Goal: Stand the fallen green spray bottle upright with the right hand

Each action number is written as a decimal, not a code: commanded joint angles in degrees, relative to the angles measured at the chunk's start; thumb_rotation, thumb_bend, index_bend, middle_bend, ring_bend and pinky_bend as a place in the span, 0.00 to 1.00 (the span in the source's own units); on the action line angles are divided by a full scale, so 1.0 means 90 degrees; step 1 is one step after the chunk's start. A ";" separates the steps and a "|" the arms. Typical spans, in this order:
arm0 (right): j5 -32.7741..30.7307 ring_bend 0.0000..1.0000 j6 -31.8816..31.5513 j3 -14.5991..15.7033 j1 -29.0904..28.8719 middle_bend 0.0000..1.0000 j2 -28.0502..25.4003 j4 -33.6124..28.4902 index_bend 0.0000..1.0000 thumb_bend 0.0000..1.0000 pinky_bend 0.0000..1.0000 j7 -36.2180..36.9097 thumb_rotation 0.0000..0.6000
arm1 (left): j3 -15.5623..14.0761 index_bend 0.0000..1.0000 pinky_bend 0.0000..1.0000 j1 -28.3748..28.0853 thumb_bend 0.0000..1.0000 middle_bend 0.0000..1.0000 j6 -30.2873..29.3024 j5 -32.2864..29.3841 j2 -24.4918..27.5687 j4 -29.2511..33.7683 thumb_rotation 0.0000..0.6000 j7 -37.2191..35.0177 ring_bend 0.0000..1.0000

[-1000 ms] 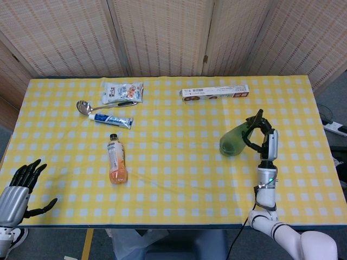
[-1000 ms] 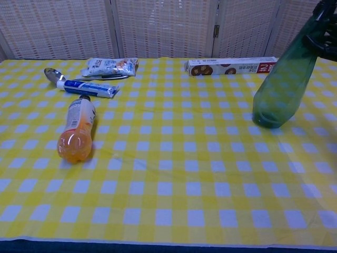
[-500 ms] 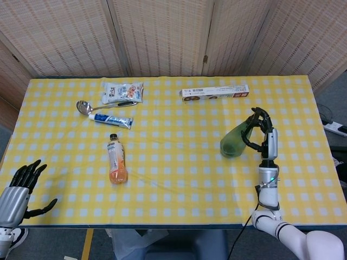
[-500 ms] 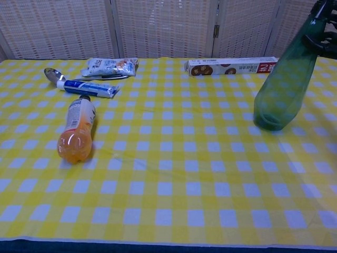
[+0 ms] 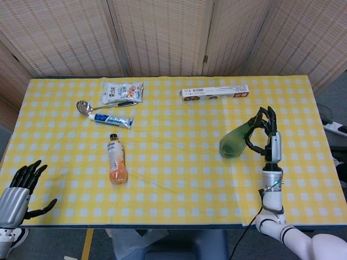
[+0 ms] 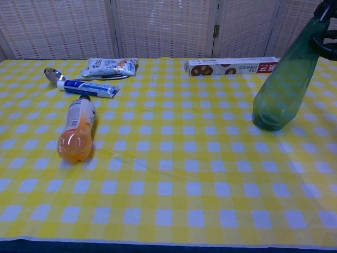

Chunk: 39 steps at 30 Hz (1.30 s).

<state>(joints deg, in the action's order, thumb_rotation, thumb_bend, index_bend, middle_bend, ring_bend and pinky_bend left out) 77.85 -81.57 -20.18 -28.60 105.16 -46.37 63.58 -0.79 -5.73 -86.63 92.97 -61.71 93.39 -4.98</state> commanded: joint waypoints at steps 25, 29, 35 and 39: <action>0.1164 0.25 -0.1830 0.1108 0.1752 0.09 -0.2151 -0.2044 0.00 0.34 0.25 -0.0864 1.00 | -0.0044 0.00 0.00 0.0044 0.31 0.00 -0.0103 0.0132 -0.0029 0.0064 0.73 0.0196 0.03; 0.1660 0.18 -0.2010 0.1532 0.1969 0.05 -0.2741 -0.1672 0.00 0.34 0.14 -0.2097 1.00 | -0.0011 0.00 0.00 0.0062 0.31 0.00 -0.0187 0.0156 -0.0066 0.0052 0.73 0.0323 0.03; 0.1695 0.01 -0.2174 0.1975 0.2715 0.00 -0.3565 -0.2555 0.00 0.34 0.00 -0.5951 1.00 | 0.0084 0.00 0.00 0.0117 0.31 0.01 -0.0485 0.0281 -0.0251 -0.0084 0.53 0.0620 0.01; 0.1249 0.00 -0.1957 0.2172 0.3162 0.00 -0.4064 -0.3937 0.00 0.34 0.00 -0.7852 1.00 | 0.0116 0.00 0.00 0.0121 0.31 0.01 -0.0709 0.0505 -0.0389 -0.0281 0.51 0.0664 0.01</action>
<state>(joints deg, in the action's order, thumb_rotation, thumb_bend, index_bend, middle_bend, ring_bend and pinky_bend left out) 91.41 -99.54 -4.65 -6.87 76.27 -68.63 16.00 0.11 -4.70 -92.57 97.09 -64.80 91.34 0.76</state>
